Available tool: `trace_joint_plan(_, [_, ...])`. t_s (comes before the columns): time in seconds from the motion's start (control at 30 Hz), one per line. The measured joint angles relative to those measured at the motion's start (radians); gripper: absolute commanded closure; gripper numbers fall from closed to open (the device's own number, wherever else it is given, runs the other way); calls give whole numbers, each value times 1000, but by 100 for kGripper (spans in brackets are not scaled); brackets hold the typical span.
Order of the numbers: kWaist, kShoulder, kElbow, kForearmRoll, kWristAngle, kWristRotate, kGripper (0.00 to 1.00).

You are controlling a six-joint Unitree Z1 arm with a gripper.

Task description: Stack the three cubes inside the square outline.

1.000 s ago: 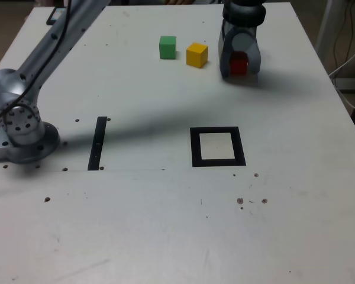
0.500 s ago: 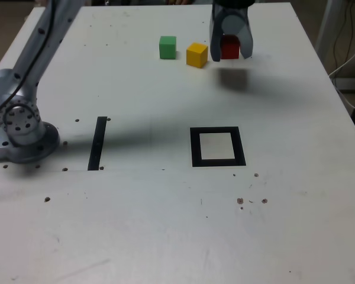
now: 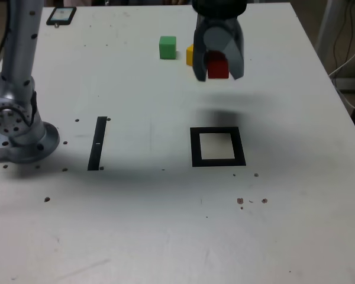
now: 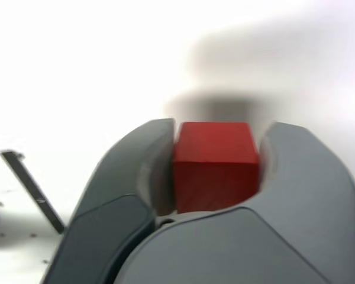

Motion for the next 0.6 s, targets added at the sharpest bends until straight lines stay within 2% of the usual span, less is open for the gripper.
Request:
trace_joint_plan(0.17, [-145,-25,104,-62,-22,-117,62])
trace_joint_plan(0.4, [-187,5,170,-139,-35,-194,62])
trace_joint_plan(0.6, [-193,31,182,-164,-36,-217,62])
